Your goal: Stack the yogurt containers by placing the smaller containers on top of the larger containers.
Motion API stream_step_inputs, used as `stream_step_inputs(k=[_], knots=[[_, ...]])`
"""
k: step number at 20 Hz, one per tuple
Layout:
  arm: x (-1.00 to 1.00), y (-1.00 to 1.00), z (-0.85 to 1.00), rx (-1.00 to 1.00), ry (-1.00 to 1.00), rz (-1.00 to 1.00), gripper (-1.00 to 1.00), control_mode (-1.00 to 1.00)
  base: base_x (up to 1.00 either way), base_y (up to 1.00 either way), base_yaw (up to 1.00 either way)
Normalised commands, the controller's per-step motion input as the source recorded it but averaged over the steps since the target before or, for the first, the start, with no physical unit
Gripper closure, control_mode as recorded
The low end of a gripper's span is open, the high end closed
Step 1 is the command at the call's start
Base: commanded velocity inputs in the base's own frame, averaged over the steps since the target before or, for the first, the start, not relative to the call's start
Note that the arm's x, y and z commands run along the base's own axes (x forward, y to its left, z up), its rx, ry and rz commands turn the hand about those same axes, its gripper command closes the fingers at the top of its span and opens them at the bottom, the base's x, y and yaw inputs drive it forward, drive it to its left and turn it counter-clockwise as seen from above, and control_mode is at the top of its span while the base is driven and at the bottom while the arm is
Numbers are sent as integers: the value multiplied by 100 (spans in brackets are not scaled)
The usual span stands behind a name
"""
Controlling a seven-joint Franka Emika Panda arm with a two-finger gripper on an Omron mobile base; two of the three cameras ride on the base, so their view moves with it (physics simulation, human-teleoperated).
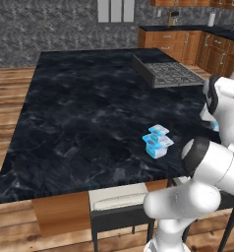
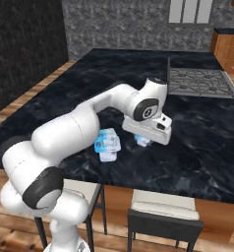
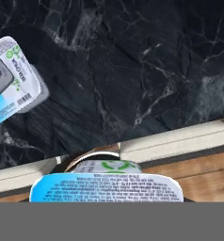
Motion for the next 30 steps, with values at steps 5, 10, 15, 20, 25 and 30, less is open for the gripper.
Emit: stream_step_inputs(k=[5, 10, 15, 20, 25, 30], knots=[[-2, 42, 39, 0, 0, 0, 100, -100, 0, 0, 0], [0, 44, 22, 0, 0, 0, 100, -100, 0, 0, 0], [0, 42, 12, 0, 0, -1, 100, -100, 0, 0, 0], [0, 26, 20, 0, 0, 0, 100, -100, 0, 0, 0], [1, 25, 7, 0, 0, 0, 100, -100, 0, 0, 0], [15, 32, 0, 0, 0, 0, 100, -100, 0, 0, 0]])
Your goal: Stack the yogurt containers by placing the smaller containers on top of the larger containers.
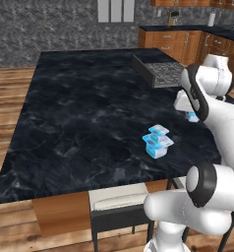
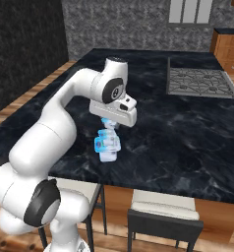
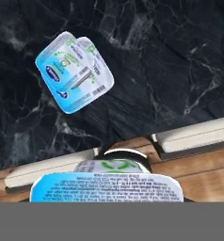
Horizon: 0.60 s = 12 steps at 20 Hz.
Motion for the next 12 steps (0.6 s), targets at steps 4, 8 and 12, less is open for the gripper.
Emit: stream_step_inputs(k=[4, 8, 12], knots=[[31, 41, 0, 0, 0, 0, 100, -100, 0, 0, 0], [31, 36, 0, 0, 0, 0, 100, -100, 0, 0, 0], [36, 19, 0, 0, 0, 0, 100, -100, 0, 0, 0]])
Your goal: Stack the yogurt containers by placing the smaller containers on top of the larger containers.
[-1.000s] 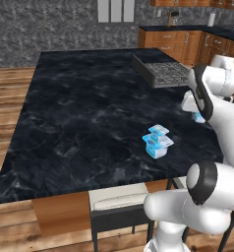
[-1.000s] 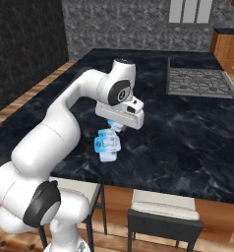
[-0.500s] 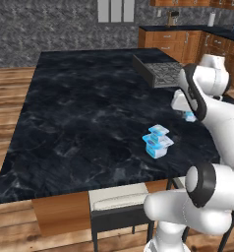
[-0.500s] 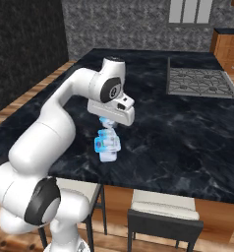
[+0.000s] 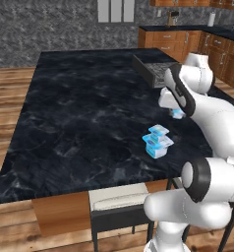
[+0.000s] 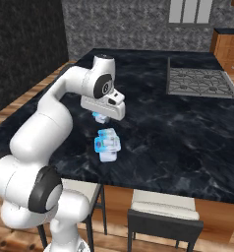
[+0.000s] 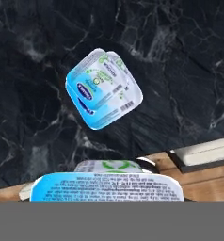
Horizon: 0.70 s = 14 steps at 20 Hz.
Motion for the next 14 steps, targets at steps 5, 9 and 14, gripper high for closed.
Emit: stream_step_inputs(k=[5, 9, 14], knots=[[38, 3, 0, 0, 0, 0, 100, -100, 0, 0, 0], [33, 3, -5, 0, 0, 0, 100, -100, 0, 0, 0], [27, 13, -15, 0, 0, 0, 100, -100, 0, 0, 0]])
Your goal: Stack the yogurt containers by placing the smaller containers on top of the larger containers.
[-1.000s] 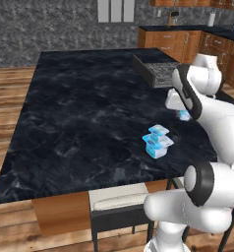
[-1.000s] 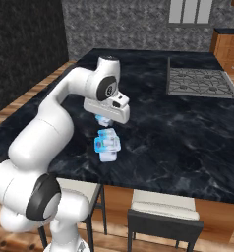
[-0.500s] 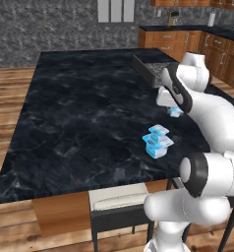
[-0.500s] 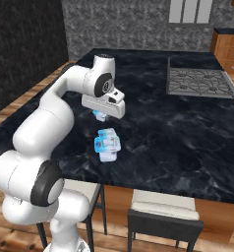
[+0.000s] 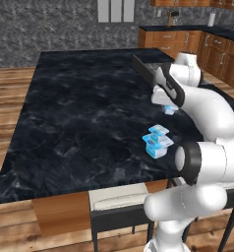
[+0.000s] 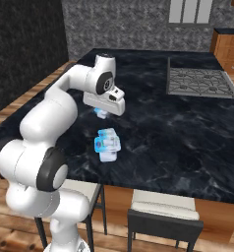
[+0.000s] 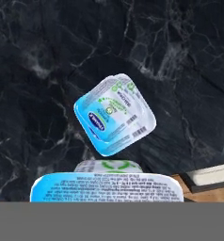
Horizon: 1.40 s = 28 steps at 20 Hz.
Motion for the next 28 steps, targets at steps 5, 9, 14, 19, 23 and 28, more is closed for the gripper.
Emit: stream_step_inputs(k=[5, 9, 14, 19, 23, 28], knots=[[26, 10, -26, 0, 0, 0, 100, -100, 0, 0, 0], [18, 2, -17, 0, 0, 0, 100, -100, 0, 0, 0], [18, 0, -13, 0, 0, 0, 100, -100, 0, 0, 0], [12, 0, -17, 0, 0, 0, 100, -100, 0, 0, 0], [13, 0, -22, 0, 0, 0, 100, -100, 0, 0, 0], [2, 0, -16, 0, 0, 0, 100, -100, 0, 0, 0]])
